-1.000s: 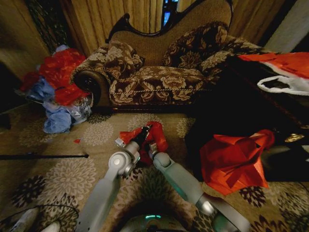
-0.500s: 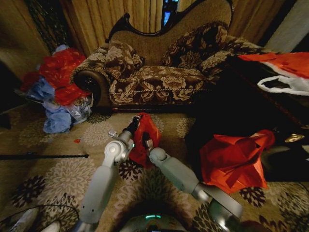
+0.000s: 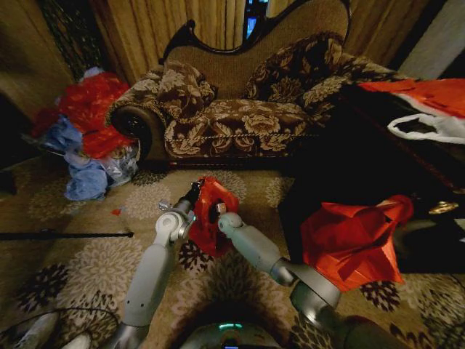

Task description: Place a garbage bag over the trash bin.

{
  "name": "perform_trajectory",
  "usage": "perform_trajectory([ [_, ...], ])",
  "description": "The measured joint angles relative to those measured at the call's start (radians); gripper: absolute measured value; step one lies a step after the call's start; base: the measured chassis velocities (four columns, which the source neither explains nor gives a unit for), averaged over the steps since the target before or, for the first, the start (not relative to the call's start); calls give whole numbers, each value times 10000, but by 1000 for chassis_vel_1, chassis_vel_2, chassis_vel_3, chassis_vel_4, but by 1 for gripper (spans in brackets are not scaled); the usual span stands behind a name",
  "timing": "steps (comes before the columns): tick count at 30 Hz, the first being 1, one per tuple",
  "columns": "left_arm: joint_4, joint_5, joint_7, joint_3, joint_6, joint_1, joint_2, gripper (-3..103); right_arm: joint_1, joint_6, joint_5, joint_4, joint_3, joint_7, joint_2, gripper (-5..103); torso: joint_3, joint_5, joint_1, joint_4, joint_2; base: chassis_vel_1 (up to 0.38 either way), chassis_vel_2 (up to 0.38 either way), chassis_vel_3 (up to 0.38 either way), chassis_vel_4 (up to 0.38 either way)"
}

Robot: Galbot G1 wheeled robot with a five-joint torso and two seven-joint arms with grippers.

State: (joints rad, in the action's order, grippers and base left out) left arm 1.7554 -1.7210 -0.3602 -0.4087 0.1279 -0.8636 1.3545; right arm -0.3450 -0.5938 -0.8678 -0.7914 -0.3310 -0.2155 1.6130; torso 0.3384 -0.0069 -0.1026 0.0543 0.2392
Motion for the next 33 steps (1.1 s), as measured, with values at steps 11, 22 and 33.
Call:
perform_trajectory([
  [11, -87, 19, -9, -153, -12, -159, -36, 0, -223, -28, 118, 466, 251, -134, -24, 0, 0, -1, 0, 3, 0, 0, 0, 0, 0],
  [22, -248, 680, 271, -289, -28, -505, -25, 0, 97, 652, 907, 1235, 267, 360, -26, 0, -10, -3, 7, 5, 9, 0, 0, 0, 0],
  [33, 315, 1980, 332, -23, 437, -1239, -63, 0, -150, 597, 1234, 278, 33, 345, -44, 0, 3, 1, -2, -5, -2, 0, 0, 0, 0],
])
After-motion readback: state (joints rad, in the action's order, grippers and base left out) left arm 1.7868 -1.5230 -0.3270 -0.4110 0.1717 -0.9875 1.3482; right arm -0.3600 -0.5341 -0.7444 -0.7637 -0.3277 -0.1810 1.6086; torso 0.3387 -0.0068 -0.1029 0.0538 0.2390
